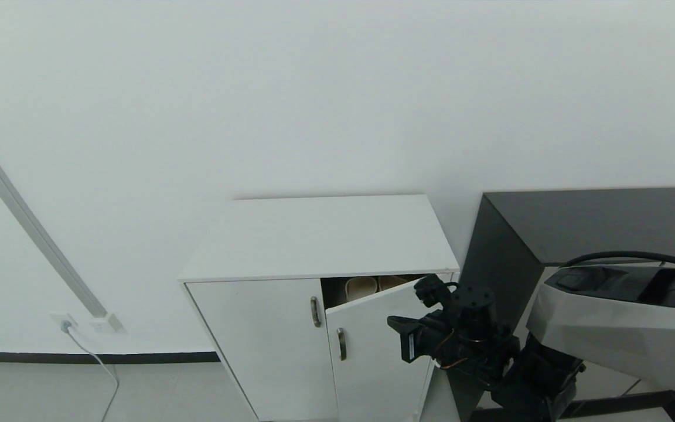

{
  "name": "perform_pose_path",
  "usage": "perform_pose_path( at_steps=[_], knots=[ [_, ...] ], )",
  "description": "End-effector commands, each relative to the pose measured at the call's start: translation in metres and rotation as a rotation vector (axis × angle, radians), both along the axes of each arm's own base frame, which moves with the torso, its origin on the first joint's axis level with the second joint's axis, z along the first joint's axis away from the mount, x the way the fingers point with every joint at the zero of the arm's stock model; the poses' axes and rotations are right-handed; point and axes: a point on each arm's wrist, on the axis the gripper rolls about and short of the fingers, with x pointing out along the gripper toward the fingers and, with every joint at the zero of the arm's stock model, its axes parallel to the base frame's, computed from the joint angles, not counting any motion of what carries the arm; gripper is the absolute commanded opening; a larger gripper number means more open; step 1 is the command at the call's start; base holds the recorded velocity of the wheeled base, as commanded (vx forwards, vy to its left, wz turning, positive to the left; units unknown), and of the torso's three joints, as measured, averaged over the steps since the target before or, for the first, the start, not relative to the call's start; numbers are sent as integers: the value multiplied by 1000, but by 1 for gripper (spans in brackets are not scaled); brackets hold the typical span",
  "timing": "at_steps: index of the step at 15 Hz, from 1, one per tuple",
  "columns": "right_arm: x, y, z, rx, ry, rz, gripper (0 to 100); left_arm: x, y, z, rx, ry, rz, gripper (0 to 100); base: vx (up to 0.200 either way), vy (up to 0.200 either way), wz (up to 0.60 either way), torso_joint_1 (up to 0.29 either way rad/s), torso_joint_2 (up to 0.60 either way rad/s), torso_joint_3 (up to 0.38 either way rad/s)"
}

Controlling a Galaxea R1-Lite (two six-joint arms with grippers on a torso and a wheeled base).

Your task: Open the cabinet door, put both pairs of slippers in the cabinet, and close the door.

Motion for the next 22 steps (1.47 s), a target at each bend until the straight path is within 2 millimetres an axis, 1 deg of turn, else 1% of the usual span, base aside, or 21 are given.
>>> perform_pose_path(
  at_steps=[1,3,7,11,14,17,22],
  knots=[
    [9,4,-9,0,2,-5,0,0,0,0,0,2,0,0,0,0,0,0,0,0],
    [18,5,-12,5,-6,-16,0,0,0,0,0,2,0,0,0,0,0,0,0,0],
    [32,1,-18,11,-15,-43,0,0,0,0,0,2,0,0,0,0,0,0,0,0],
    [51,-4,-25,23,-28,-78,0,0,0,0,0,2,0,0,0,0,0,0,0,0],
    [61,-6,-29,25,-29,-94,0,0,0,0,0,2,0,0,0,0,0,0,0,0],
    [64,-7,-33,25,-29,-100,0,0,0,0,0,2,0,0,0,0,0,0,0,0],
    [69,-9,-32,25,-29,-108,0,0,0,0,0,2,0,0,0,0,0,0,0,0]
  ],
)
